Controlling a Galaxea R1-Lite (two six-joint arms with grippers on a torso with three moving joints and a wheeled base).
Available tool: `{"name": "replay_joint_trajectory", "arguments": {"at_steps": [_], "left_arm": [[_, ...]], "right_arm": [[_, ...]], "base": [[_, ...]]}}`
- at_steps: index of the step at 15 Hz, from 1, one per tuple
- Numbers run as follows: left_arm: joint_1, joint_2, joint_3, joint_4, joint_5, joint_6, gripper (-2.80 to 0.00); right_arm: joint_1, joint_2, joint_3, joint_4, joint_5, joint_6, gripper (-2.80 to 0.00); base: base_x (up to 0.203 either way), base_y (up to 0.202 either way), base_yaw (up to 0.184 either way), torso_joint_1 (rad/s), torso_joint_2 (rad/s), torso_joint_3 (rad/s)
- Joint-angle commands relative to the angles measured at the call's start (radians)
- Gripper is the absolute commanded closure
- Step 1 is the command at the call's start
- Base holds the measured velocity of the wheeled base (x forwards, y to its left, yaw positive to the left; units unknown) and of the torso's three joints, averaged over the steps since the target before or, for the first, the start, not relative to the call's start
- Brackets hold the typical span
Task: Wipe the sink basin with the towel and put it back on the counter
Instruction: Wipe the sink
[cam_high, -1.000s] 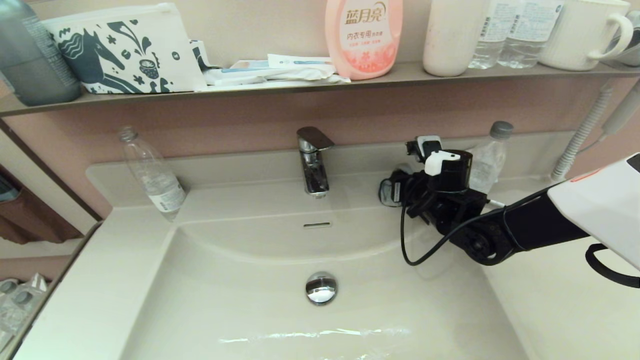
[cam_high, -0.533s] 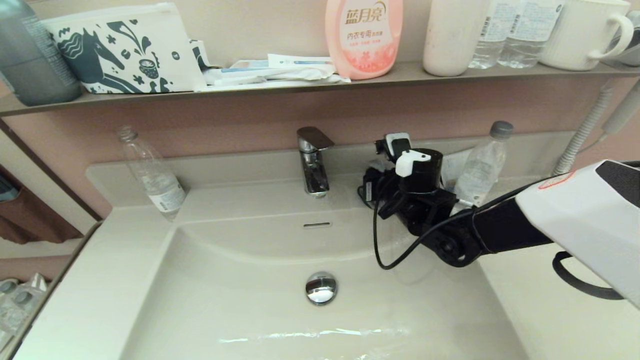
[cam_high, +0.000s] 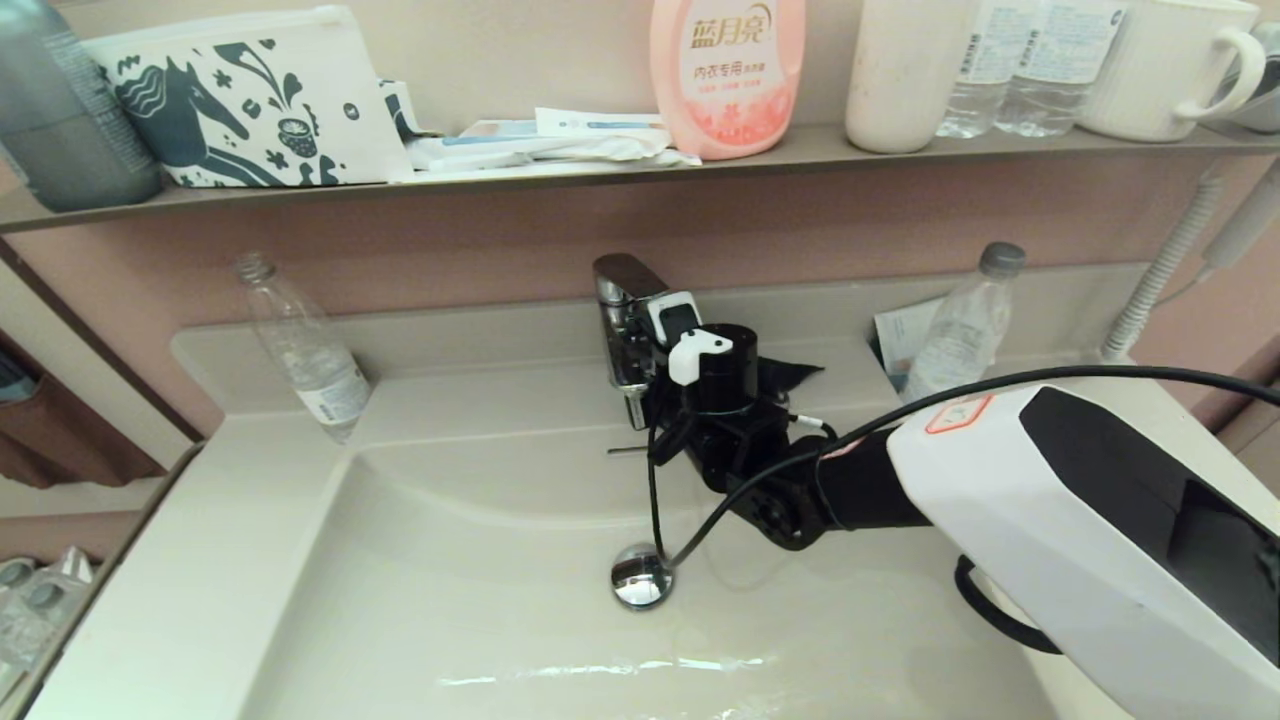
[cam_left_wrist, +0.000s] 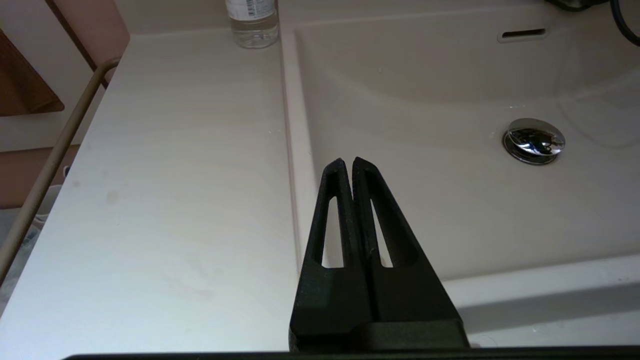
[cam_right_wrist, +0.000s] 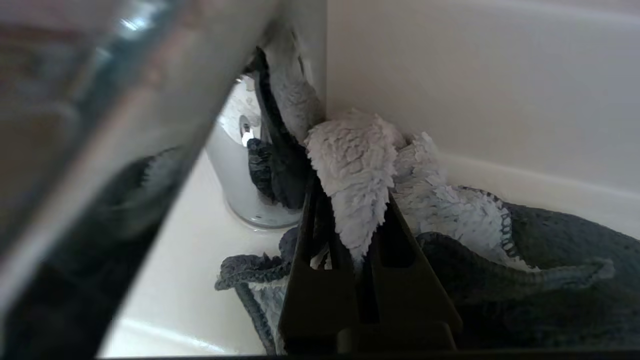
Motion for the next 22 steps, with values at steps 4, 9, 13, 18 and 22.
{"name": "replay_joint_trajectory", "arguments": {"at_steps": [4, 9, 13, 18, 22], "left_arm": [[0.000, 0.000, 0.000, 0.000, 0.000, 0.000, 0.00], [0.000, 0.000, 0.000, 0.000, 0.000, 0.000, 0.00], [0.000, 0.000, 0.000, 0.000, 0.000, 0.000, 0.00], [0.000, 0.000, 0.000, 0.000, 0.000, 0.000, 0.00], [0.000, 0.000, 0.000, 0.000, 0.000, 0.000, 0.00]], "right_arm": [[-0.018, 0.018, -0.014, 0.003, -0.001, -0.003, 0.00], [-0.086, -0.059, 0.122, -0.002, -0.022, -0.002, 0.00], [-0.157, -0.154, 0.282, -0.074, -0.024, -0.001, 0.00], [-0.229, -0.350, 0.529, -0.110, -0.022, 0.001, 0.00], [-0.174, -0.581, 0.623, 0.028, -0.029, 0.014, 0.00]], "base": [[0.000, 0.000, 0.000, 0.000, 0.00, 0.000], [0.000, 0.000, 0.000, 0.000, 0.00, 0.000], [0.000, 0.000, 0.000, 0.000, 0.00, 0.000], [0.000, 0.000, 0.000, 0.000, 0.00, 0.000], [0.000, 0.000, 0.000, 0.000, 0.00, 0.000]]}}
